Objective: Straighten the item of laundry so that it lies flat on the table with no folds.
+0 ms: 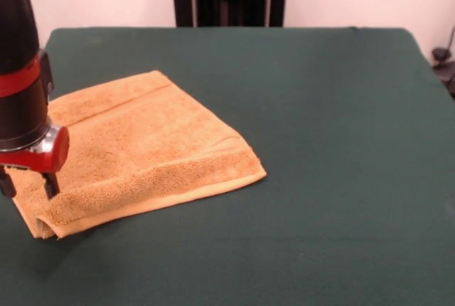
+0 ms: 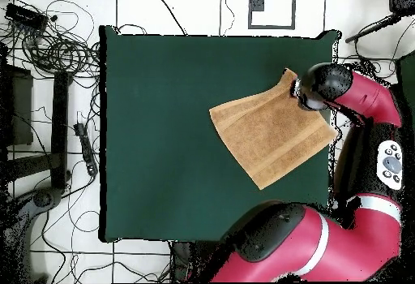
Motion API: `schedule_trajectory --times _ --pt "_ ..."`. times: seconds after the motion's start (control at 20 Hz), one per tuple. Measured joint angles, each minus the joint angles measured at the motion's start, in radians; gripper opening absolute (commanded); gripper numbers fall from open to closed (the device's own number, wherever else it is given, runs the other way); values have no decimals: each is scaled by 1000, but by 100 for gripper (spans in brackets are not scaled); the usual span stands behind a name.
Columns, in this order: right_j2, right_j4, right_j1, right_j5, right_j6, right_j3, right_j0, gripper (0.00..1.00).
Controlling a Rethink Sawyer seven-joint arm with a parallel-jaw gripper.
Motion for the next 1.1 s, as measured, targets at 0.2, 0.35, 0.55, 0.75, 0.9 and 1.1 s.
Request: schedule_trajectory --times 0.2,0.35,0.55,0.75,0.9,1.1 --pt "0 -9 -22 0 0 36 0 100" --pt "0 -29 -45 -3 0 69 -1 100" --pt "0 -48 -71 -12 0 107 -2 100" --pt "0 -64 -84 -30 0 131 -2 100" --pt "0 -76 -92 -60 0 150 -1 100" --pt "0 -78 -88 -94 0 155 -1 100"
